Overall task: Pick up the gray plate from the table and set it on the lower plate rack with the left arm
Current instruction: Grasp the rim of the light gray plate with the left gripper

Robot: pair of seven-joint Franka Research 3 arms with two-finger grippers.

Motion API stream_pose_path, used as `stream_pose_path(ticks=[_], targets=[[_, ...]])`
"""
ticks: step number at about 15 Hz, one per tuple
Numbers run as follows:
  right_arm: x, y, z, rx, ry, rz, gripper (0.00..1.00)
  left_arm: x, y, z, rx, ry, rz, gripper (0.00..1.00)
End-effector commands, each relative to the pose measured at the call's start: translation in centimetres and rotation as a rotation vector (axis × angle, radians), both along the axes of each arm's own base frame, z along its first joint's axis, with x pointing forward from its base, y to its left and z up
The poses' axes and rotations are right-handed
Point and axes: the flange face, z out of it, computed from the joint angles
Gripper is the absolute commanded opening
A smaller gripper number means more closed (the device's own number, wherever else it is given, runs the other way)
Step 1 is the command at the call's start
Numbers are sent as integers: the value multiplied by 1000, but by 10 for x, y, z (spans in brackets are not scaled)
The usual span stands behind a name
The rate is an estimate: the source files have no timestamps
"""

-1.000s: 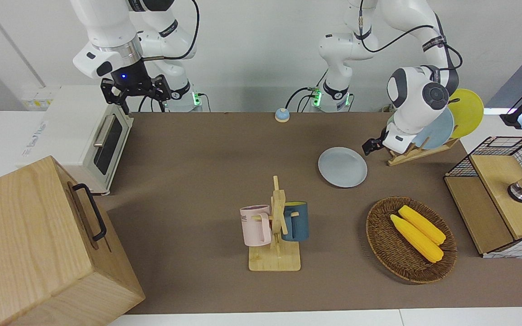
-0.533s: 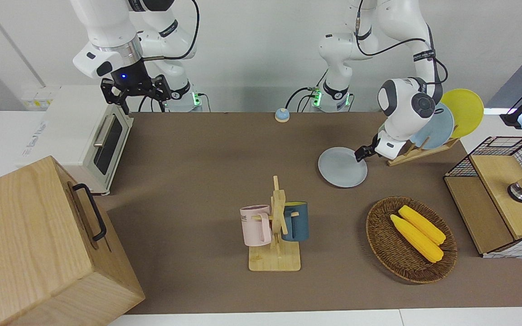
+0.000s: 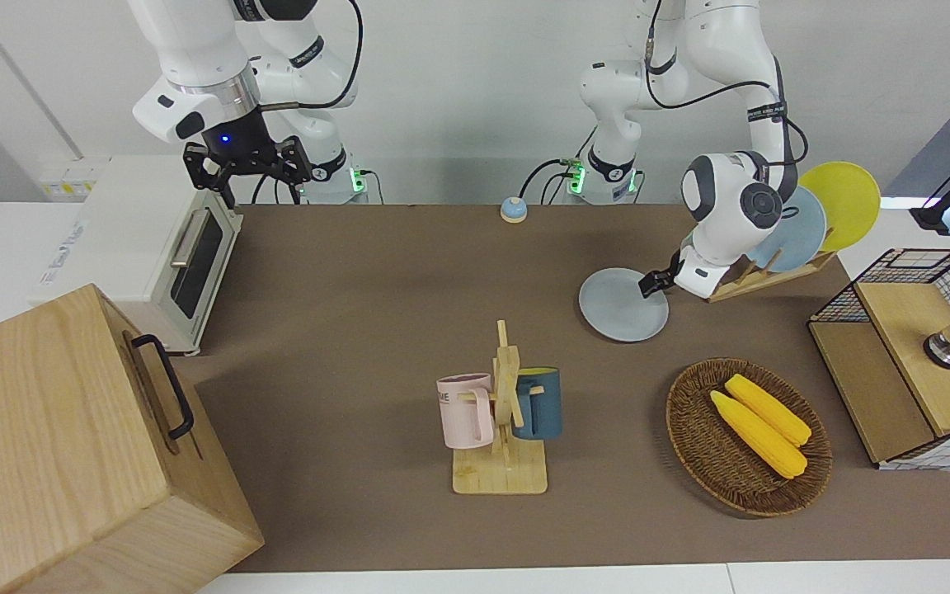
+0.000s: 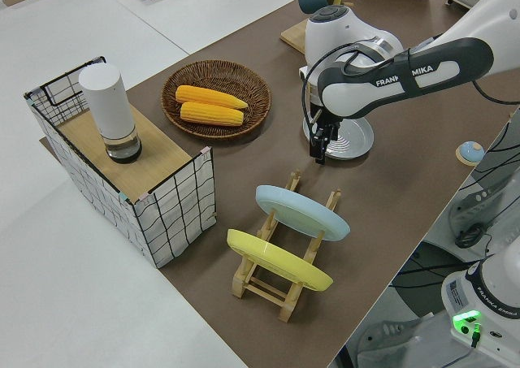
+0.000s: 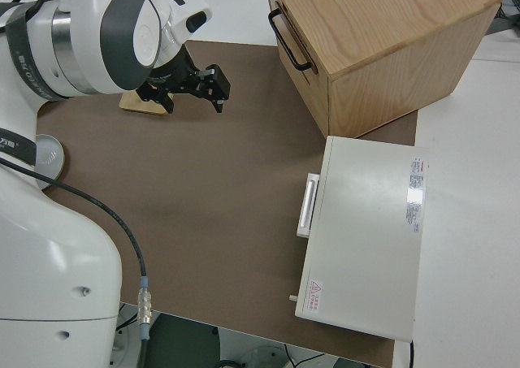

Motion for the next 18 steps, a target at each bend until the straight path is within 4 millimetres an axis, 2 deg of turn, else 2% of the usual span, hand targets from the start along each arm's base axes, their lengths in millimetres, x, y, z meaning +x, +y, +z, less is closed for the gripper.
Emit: stream_pose_path(ticks=[1,3,5,6,13,18], targets=[[-2,-1,4,-3,2,-14,983,1,-6,-7,2,-15,39,530],[-2,-1,5,-2,1,-14,983,1,-6,-8,2,-14,39,237],[-2,-1,4,-3,2,-14,983,1,-6,-9,2,-12,37,30],[-2,-1,4,-3,2,-14,983,1,-6,-10,1,-11,38,0],[-2,-1,5,-2,1,-14,983,2,-4,-7,-10,-12,54,0],[-2,-1,4,-3,2,-14,983,12,-1,17,-9,-35,50,0]])
